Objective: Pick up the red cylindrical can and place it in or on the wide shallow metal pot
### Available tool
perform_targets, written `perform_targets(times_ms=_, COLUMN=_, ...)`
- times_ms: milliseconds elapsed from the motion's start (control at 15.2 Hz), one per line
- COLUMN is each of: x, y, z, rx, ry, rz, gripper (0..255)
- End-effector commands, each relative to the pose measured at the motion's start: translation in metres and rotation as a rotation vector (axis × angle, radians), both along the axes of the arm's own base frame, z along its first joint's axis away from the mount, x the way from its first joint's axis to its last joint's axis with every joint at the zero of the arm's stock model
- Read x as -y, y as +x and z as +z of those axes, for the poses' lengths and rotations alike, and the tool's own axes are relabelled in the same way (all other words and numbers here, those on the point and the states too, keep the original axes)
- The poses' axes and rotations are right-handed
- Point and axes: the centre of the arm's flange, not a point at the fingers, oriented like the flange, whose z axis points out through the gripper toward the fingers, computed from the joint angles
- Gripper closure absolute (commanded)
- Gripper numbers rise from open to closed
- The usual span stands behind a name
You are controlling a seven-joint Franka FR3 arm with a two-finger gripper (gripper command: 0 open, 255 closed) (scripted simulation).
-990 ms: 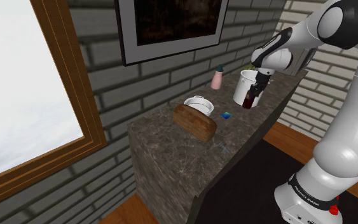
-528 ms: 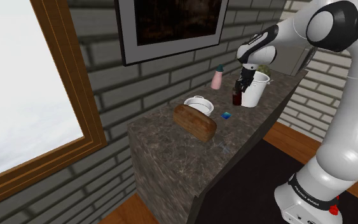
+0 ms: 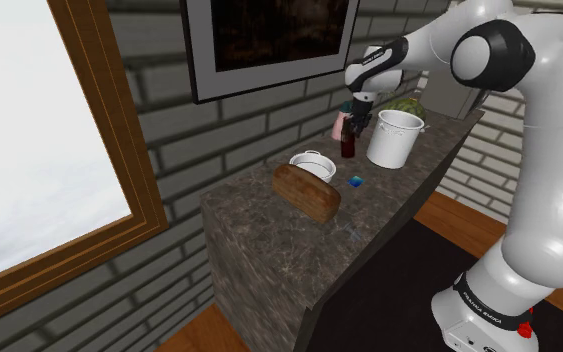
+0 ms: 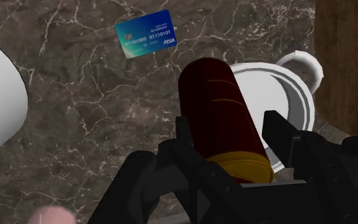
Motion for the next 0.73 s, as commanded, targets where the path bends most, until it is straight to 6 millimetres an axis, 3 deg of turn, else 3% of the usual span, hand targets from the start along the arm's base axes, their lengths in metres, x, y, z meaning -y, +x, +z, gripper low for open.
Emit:
perform_targets(times_ms=0, x=-0.016, y=0.019, z=0.001, rx=0.0, ry=0.0, rz=-0.001, gripper=255)
perform_targets(times_ms=528, x=-0.073, y=0.105, z=0.012, rx=0.0, ry=0.0, rz=-0.001, gripper=255)
perform_targets(times_ms=660, x=-0.073, y=0.105, z=0.002, rx=0.0, ry=0.0, rz=-0.001, gripper=255)
